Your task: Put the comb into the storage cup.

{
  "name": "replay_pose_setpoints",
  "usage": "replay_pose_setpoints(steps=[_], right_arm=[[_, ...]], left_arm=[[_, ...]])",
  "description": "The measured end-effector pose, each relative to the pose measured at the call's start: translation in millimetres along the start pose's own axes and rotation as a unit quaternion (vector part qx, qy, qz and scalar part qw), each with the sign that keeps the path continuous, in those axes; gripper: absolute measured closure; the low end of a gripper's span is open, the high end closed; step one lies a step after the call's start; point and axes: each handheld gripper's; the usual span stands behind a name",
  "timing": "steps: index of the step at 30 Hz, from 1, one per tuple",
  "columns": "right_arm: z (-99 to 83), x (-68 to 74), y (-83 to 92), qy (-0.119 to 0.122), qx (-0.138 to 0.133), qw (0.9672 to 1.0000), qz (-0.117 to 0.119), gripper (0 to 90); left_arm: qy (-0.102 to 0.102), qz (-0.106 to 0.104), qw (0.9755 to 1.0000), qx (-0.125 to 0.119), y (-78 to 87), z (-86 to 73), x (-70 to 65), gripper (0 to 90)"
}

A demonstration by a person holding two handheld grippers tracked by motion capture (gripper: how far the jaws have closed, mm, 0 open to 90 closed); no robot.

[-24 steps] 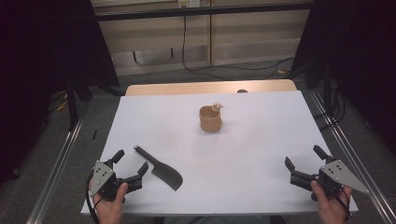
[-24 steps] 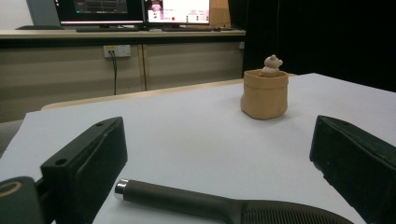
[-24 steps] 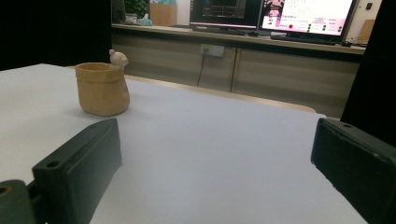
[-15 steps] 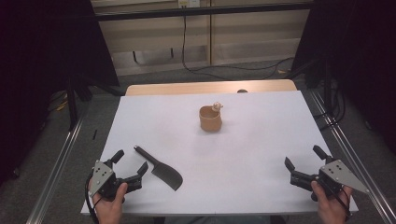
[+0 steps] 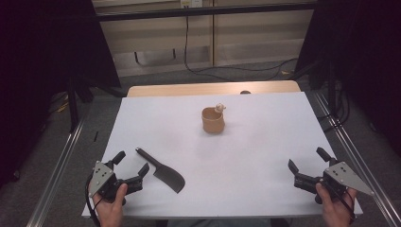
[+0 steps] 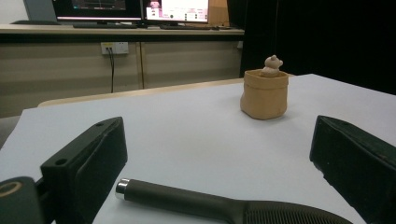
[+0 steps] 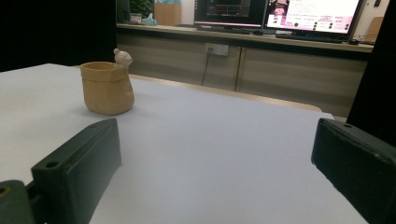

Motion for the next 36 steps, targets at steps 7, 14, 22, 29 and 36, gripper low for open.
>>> replay_pose_setpoints(steps=[7, 14, 22, 29, 36], right_arm=[[0.2, 0.5, 0.9, -0.001, 0.003, 1.0, 0.003, 0.3], [0.3, 1.0, 0.8, 0.001, 0.002, 1.0, 0.006, 0.0], [-0.4, 1.7, -0.9, 0.003, 0.004, 0.9999, 0.012, 0.0], [-0.7, 1.8, -1.4, 0.001, 0.006, 0.9999, 0.012, 0.0], [-0.8, 2.2, -1.8, 0.003, 0.005, 0.9999, 0.013, 0.0]], left_arm=[[-0.003, -0.004, 1.0, 0.007, 0.2, 1.7, -1.0, 4.1], [-0.013, -0.025, 0.9994, 0.02, -6.1, 6.7, -2.8, 4.8], [-0.017, -0.048, 0.9983, 0.029, -13.7, 15.4, -2.9, 4.2], [-0.032, -0.038, 0.9984, 0.027, -21.8, 21.4, -1.6, 3.2], [-0.031, -0.04, 0.998, 0.038, -32.4, 22.8, 2.8, 2.4]])
Point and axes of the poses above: each handheld gripper's, and its own axes: y roughly backward along the jaws, z roughly out of its top, x roughly to its left, and after that the axes turned 13 degrees about y, right-handed
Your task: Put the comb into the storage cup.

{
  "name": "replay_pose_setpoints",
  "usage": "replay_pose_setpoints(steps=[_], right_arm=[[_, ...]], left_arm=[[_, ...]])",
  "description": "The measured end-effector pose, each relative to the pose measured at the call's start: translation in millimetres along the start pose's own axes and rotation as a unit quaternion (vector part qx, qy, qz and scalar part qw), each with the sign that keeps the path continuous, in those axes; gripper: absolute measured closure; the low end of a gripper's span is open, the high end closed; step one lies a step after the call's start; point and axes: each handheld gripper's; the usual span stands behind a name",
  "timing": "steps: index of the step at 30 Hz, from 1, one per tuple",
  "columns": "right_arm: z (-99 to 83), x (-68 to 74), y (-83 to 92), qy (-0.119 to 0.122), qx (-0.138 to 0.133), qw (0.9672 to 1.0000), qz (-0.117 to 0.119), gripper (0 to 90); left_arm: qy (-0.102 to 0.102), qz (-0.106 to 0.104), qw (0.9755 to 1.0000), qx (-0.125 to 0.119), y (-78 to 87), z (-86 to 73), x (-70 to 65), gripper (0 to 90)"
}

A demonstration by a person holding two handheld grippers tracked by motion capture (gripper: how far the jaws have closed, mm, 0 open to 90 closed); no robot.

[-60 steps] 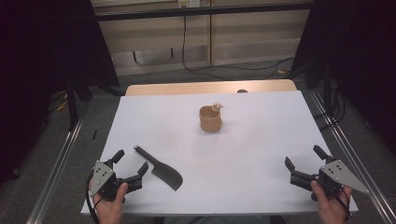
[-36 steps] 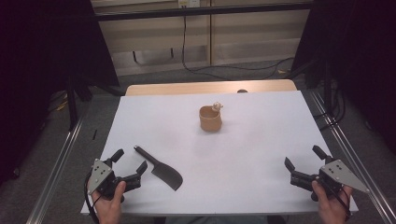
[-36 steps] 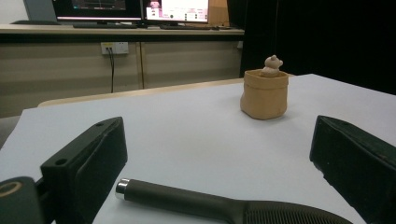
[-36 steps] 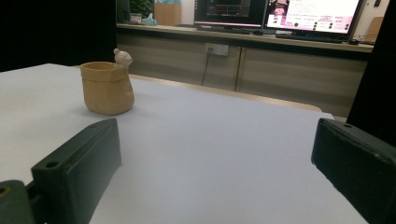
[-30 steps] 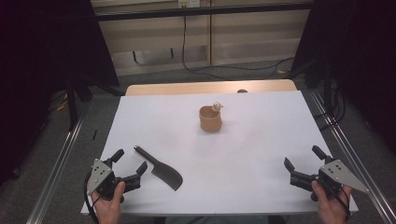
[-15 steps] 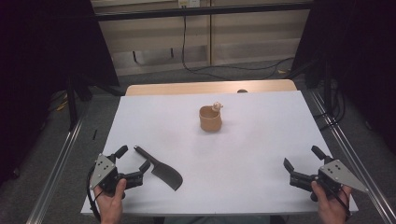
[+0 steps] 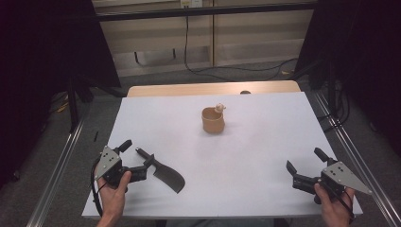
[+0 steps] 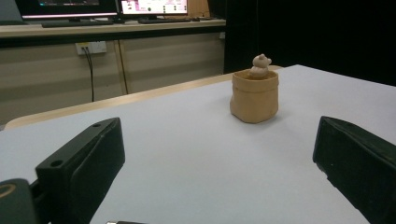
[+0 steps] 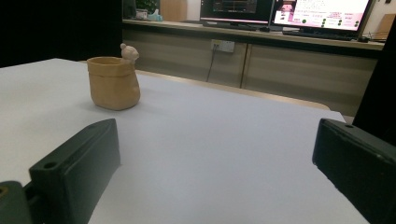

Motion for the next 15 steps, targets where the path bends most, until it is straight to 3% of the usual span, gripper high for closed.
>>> replay_pose_setpoints(steps=[3, 15], right_arm=[[-0.1, -0.1, -0.1, 0.0, 0.001, 1.0, 0.0, 0.0], [-0.7, 0.2, -1.2, 0.001, 0.004, 1.0, 0.002, 0.0]], left_arm=[[0.002, -0.015, 0.9999, 0.005, -2.5, 1.4, 0.1, 1.5], [-0.013, -0.009, 0.9999, -0.007, -16.5, 13.0, 2.0, 2.1]])
Point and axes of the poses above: each handheld gripper's, and its own axes: y roughly backward along the jaws, z roughly out of its top, x roughly to its left, and after that the axes turned 13 degrees about y, right-handed
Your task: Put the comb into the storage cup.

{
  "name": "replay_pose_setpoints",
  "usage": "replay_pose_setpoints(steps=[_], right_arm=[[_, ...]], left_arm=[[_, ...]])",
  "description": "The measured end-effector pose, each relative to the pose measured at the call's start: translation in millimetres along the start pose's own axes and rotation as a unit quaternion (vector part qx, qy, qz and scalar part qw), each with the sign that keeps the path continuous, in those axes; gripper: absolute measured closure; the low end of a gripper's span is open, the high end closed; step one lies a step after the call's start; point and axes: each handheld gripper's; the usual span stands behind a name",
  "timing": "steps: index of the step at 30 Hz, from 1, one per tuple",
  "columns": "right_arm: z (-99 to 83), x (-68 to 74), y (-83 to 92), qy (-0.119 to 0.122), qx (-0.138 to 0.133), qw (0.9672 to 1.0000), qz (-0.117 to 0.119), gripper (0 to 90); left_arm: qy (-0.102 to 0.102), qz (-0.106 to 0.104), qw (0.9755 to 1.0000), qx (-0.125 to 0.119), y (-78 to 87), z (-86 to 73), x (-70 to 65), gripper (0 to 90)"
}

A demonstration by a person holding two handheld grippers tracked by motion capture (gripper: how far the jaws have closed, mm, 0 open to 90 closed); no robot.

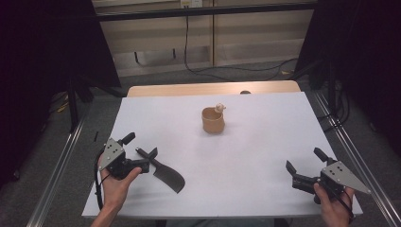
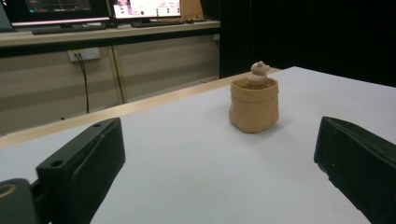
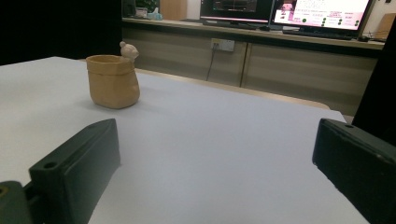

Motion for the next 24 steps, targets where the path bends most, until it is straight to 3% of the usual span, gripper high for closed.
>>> replay_pose_setpoints(steps=[5, 12, 15, 19, 21, 24], right_arm=[[0.2, 0.6, -0.2, 0.002, -0.001, 1.0, 0.003, 0.0], [0.1, 0.4, -0.2, 0.0, 0.001, 1.0, 0.0, 0.0], [0.2, 0.5, -0.1, 0.001, -0.001, 1.0, 0.003, 0.0], [0.4, 0.4, 0.7, 0.002, -0.002, 1.0, 0.002, 0.0], [0.5, 0.7, 0.8, 0.0, -0.003, 1.0, 0.003, 0.0], [0.5, 1.0, 0.4, 0.001, -0.002, 1.0, 0.006, 0.0]], left_arm=[[-0.006, 0.0, 1.0, -0.001, -10.2, 3.0, 5.6, 2.2], [0.015, 0.008, 0.9998, 0.005, -22.3, 7.0, 8.9, 3.3], [-0.003, 0.012, 0.9999, -0.007, -29.0, 12.2, 6.2, 3.8], [0.003, 0.01, 0.9998, -0.018, -31.4, 4.3, 6.1, 9.1], [-0.003, 0.016, 0.9998, -0.011, -30.0, 1.7, 6.6, 9.7], [0.014, 0.018, 0.9997, -0.01, -28.9, -2.6, 12.9, 12.3]])
Point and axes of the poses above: each handheld gripper's, and its own axes: y roughly backward along the jaws, z roughly out of its top, x roughly to its left, and after that the axes turned 13 degrees about y, right-handed
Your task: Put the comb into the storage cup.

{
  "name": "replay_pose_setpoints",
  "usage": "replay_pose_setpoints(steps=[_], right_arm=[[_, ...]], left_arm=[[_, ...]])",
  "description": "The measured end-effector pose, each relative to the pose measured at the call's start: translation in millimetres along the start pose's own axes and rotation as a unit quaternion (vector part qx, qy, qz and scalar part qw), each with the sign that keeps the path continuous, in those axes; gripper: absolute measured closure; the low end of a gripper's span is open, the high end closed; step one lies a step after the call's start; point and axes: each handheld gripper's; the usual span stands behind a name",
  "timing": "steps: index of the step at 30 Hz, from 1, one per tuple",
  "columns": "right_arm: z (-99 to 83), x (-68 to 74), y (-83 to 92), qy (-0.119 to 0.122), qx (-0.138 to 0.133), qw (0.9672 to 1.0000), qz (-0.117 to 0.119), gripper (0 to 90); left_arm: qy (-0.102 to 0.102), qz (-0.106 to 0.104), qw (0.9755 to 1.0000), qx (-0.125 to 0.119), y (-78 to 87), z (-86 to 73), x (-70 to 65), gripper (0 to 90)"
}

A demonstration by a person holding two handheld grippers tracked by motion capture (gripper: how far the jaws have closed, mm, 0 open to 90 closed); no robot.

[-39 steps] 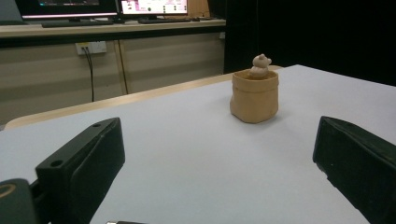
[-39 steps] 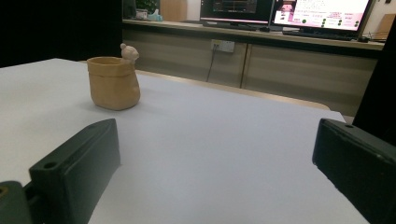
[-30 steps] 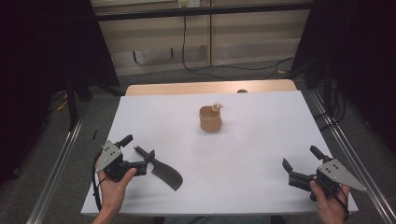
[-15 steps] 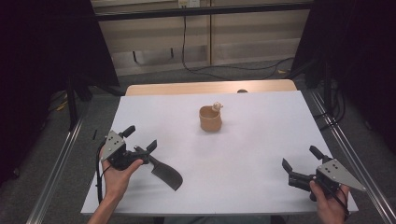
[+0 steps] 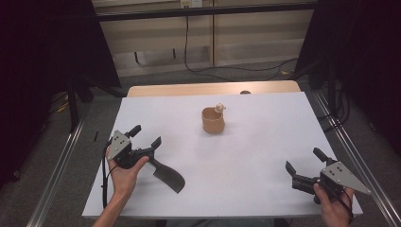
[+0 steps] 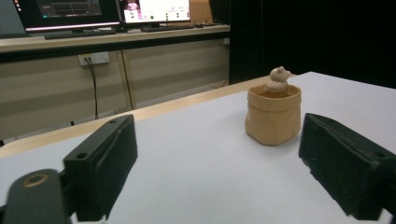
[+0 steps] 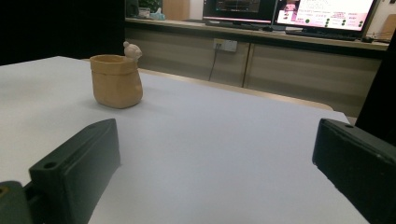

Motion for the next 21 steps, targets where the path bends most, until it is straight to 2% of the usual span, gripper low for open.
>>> replay_pose_setpoints(steps=[3, 7, 9, 10, 12, 15, 17, 21], right_arm=[[0.1, 0.0, 0.0, 0.002, 0.0, 1.0, 0.001, 0.0], [0.2, 0.3, -0.2, 0.002, 0.001, 1.0, -0.001, 0.0], [0.1, 0.3, -0.2, 0.003, 0.001, 1.0, -0.001, 0.0], [0.1, 0.2, -0.2, 0.003, 0.001, 1.0, -0.001, 0.0], [0.1, 0.1, 0.0, 0.002, 0.0, 1.0, 0.001, 0.0], [0.0, -0.1, 0.1, 0.004, 0.0, 1.0, 0.001, 0.0], [0.2, 0.1, 0.1, 0.003, -0.003, 1.0, -0.001, 0.1], [0.2, -0.1, 0.2, 0.002, 0.0, 1.0, 0.0, 0.0]], left_arm=[[-0.004, 0.001, 1.0, 0.008, 1.0, -0.8, 6.8, 18.5], [-0.001, -0.002, 0.9999, 0.013, 1.9, -2.7, 8.8, 31.7], [-0.005, -0.004, 0.9999, 0.015, 2.0, -2.7, 9.0, 41.4], [-0.003, -0.003, 0.9999, 0.017, 1.8, -2.6, 9.1, 42.5], [-0.002, -0.006, 0.9998, 0.019, 1.9, -2.2, 10.7, 51.2], [0.002, -0.009, 0.9996, 0.025, 2.3, -2.4, 13.2, 59.7], [-0.001, -0.013, 0.9994, 0.033, 3.4, -2.4, 14.7, 71.5], [-0.005, -0.023, 0.9988, 0.044, 3.5, -2.0, 16.3, 86.5]])
Point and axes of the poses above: each handheld gripper's, and its own axes: y roughly backward along the jaws, z roughly out of its top, x roughly to its left, and after that the axes turned 13 degrees about y, right-handed
